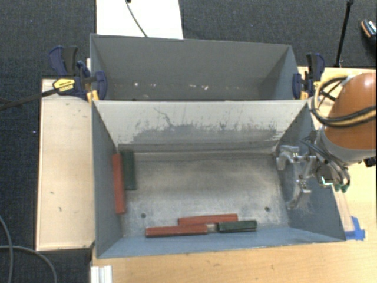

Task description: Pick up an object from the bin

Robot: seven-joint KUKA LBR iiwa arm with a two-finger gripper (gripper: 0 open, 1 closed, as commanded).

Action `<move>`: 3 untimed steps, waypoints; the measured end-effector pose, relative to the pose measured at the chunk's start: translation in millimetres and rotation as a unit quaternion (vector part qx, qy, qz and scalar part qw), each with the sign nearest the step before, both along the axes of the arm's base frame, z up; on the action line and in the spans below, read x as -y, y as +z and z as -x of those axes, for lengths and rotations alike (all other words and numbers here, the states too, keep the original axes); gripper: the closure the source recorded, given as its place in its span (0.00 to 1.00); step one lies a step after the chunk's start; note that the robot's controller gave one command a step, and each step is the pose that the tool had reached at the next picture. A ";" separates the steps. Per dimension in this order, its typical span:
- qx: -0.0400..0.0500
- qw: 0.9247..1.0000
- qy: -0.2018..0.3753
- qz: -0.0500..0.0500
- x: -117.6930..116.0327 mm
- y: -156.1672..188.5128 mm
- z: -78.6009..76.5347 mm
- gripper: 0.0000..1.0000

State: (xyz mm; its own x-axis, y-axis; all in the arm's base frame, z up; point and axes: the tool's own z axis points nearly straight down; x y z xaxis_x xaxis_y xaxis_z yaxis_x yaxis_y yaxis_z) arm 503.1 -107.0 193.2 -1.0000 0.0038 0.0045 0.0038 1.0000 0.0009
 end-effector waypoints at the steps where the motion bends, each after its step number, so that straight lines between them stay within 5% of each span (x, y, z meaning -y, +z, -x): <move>1: 0.004 1.000 0.003 0.001 -0.2 3.3 -1.8 1.00; 2: 0.004 1.000 0.003 0.001 -0.3 3.3 -1.8 0.00; 3: -0.001 0.999 0.053 -0.001 -58.3 -101.6 25.6 0.00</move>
Offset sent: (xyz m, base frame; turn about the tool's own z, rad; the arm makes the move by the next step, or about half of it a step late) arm 0.0000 0.0000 0.0000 0.0000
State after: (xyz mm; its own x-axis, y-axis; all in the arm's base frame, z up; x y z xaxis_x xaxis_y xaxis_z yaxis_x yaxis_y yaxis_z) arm 477.5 -48.7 91.6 -0.9948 -0.1013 0.0064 -0.1012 0.9949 0.0034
